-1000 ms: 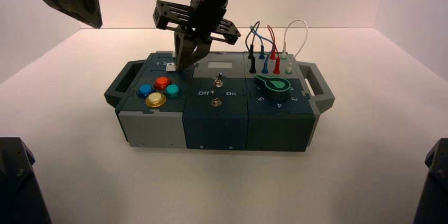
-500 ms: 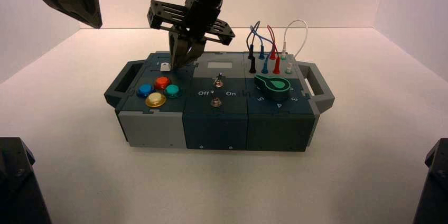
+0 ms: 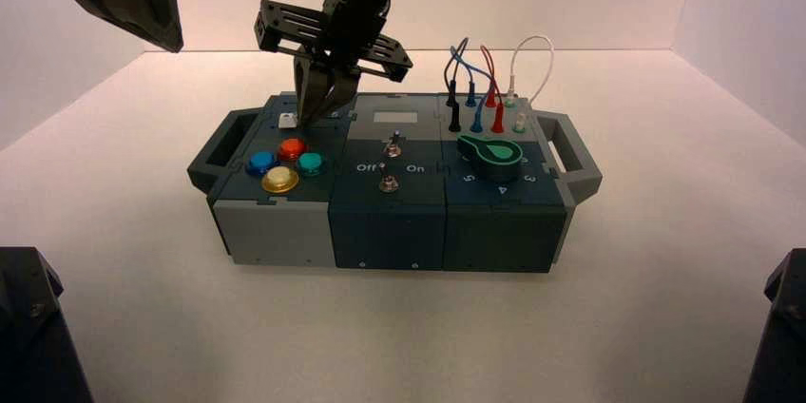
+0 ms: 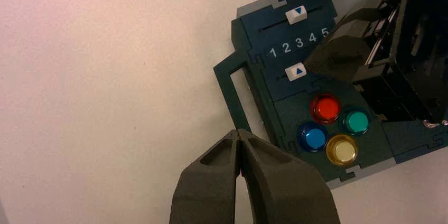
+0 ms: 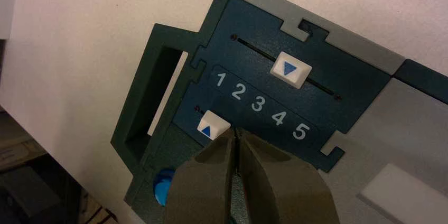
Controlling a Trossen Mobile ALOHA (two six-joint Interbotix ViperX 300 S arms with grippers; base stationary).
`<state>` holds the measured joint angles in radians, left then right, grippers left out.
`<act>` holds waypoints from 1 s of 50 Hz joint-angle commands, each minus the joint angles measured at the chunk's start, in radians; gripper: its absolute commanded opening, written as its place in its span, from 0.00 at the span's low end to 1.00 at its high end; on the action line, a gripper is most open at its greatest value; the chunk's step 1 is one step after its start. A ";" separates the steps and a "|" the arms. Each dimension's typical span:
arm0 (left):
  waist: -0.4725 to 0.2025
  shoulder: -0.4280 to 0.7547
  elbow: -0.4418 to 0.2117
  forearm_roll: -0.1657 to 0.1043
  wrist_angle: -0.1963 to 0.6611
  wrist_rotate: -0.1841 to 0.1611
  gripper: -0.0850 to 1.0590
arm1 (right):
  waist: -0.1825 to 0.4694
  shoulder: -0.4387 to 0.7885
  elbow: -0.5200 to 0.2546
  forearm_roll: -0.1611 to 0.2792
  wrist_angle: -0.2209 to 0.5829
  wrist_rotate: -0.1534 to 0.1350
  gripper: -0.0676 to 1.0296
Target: Move the bottom slider to position 2.
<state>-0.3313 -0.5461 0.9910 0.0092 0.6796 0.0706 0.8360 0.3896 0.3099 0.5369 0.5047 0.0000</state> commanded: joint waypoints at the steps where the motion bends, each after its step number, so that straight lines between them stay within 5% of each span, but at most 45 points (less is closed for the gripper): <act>1: -0.003 -0.009 -0.020 0.000 -0.003 0.005 0.05 | 0.025 -0.014 -0.021 0.011 0.005 0.002 0.04; 50: -0.003 -0.018 -0.020 0.000 0.002 0.003 0.05 | 0.046 0.018 -0.067 0.020 0.041 0.002 0.04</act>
<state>-0.3313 -0.5538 0.9925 0.0092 0.6842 0.0706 0.8529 0.4280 0.2470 0.5492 0.5492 0.0000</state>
